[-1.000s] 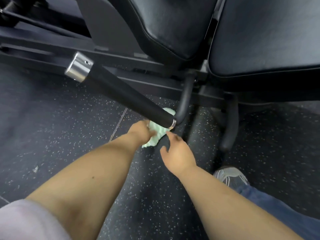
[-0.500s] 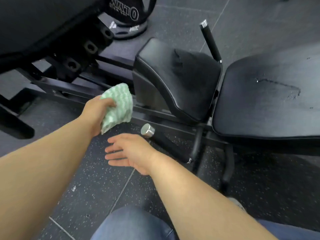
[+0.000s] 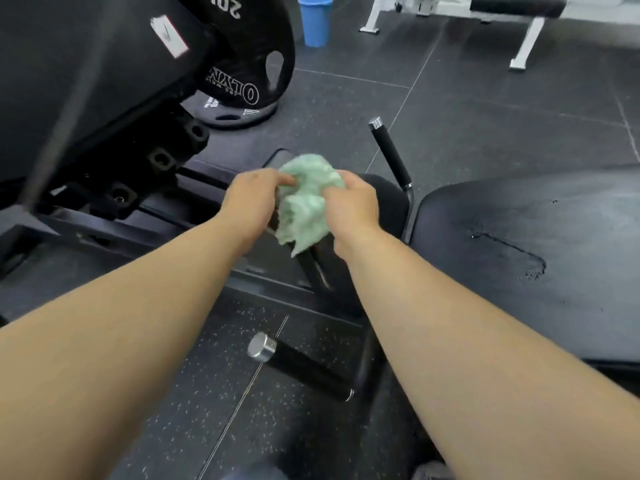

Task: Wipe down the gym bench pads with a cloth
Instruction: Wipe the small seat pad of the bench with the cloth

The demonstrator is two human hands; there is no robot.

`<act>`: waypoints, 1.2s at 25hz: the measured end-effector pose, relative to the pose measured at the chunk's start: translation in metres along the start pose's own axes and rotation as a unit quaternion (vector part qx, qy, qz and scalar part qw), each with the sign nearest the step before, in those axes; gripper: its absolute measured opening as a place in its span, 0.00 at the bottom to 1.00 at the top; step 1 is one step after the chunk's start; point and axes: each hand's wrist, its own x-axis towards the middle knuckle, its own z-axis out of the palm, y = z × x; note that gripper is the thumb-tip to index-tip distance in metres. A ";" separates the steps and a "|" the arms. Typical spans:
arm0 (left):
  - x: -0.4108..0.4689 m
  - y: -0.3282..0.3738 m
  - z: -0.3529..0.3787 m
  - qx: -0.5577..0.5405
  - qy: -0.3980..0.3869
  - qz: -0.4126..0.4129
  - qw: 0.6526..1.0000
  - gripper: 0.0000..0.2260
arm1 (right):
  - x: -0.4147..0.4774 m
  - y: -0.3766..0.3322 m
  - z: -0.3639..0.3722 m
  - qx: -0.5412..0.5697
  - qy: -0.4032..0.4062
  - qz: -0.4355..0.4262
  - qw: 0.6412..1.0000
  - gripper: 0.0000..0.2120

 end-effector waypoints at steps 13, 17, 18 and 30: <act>0.079 -0.052 0.062 0.513 0.089 0.014 0.854 0.22 | 0.148 0.102 -0.067 -0.498 -0.045 -0.140 0.855 0.22; 0.078 -0.051 0.063 0.512 0.083 0.021 0.855 0.22 | 0.128 0.099 -0.039 -0.478 -0.114 -0.247 0.835 0.24; 0.079 -0.050 0.060 0.509 0.080 0.019 0.857 0.22 | 0.127 0.103 -0.045 -0.481 -0.143 -0.284 0.817 0.23; 0.106 -0.042 0.044 0.468 0.156 0.090 0.865 0.18 | 0.160 0.090 -0.065 -0.539 -0.087 -0.302 0.782 0.24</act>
